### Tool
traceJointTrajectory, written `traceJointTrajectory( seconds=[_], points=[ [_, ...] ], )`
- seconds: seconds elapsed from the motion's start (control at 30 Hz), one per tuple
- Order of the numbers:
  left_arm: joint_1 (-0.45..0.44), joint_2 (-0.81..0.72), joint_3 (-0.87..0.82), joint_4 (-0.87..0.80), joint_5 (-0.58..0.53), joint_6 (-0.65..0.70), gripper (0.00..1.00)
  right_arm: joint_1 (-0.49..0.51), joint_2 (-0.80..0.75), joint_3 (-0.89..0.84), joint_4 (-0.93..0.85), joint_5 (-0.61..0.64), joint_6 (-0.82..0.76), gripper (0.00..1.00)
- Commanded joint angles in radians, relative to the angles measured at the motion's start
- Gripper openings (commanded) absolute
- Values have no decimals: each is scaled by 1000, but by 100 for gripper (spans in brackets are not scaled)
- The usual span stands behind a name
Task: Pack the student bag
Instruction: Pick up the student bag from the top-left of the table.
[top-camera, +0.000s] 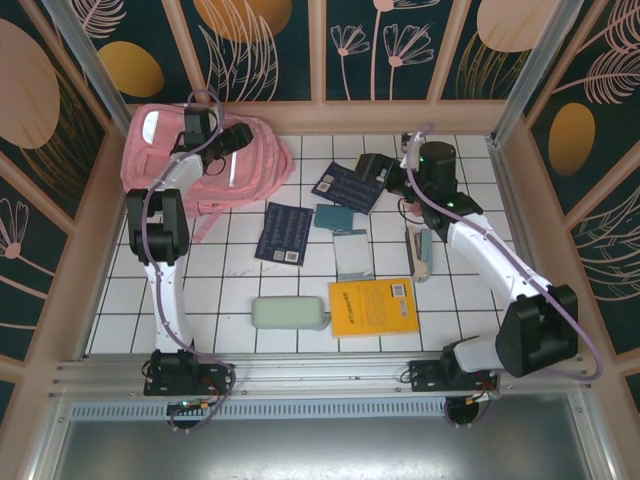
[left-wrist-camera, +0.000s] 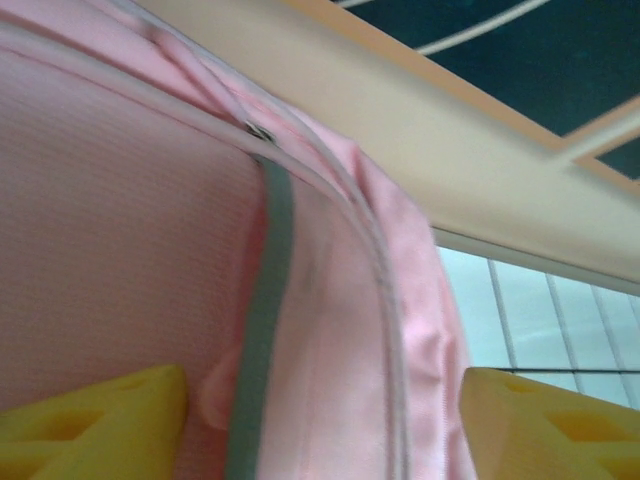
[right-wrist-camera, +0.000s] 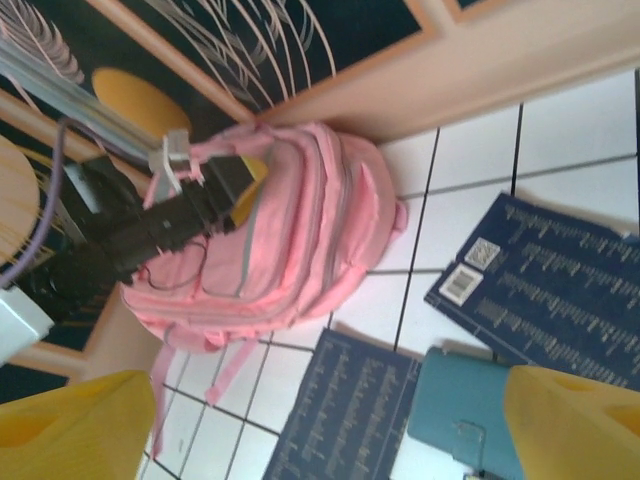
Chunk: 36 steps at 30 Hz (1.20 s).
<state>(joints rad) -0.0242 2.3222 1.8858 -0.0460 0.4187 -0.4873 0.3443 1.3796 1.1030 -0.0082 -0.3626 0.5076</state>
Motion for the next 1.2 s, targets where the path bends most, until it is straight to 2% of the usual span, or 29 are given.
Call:
traceJointTrajectory(
  seconds=[0.0,0.03,0.1,0.17,0.2,0.23,0.33,0.37,0.6,0.7,0.87,0.97,1.07,1.17],
  points=[
    [-5,24,-54,47,177,-73,67,6,35,40,-74,-10,-67,99],
    [-5,22,-70,60,199,-86,65,6,47,44,-64,-31,-69,98],
    [-5,19,-98,102,256,-118,59,-2,72,43,-33,-71,-57,88],
    [-5,36,-82,88,296,-127,51,0,100,52,-10,-127,-62,78],
    [-5,50,-62,63,297,-118,45,6,110,59,-9,-133,-64,77],
    [-5,70,-32,18,278,-98,38,14,124,74,-14,-128,-60,77],
    [-5,119,71,-126,176,-26,4,24,148,117,-38,-119,-51,68],
    [-5,120,90,-146,154,-10,0,26,144,122,-37,-122,-52,63],
    [-5,-3,152,-193,101,23,0,22,126,132,-74,-93,-86,53],
    [-3,-93,207,-248,58,53,0,23,131,153,-110,-81,-98,59],
    [-2,-259,195,-271,45,74,0,39,155,224,-186,-108,-166,56],
    [-2,-333,182,-284,49,95,0,64,188,297,-251,-123,-205,59],
    [-3,-390,169,-276,75,95,0,90,211,347,-281,-114,-213,60],
    [-2,-427,151,-241,152,60,0,112,243,403,-304,-123,-183,65]
  ],
)
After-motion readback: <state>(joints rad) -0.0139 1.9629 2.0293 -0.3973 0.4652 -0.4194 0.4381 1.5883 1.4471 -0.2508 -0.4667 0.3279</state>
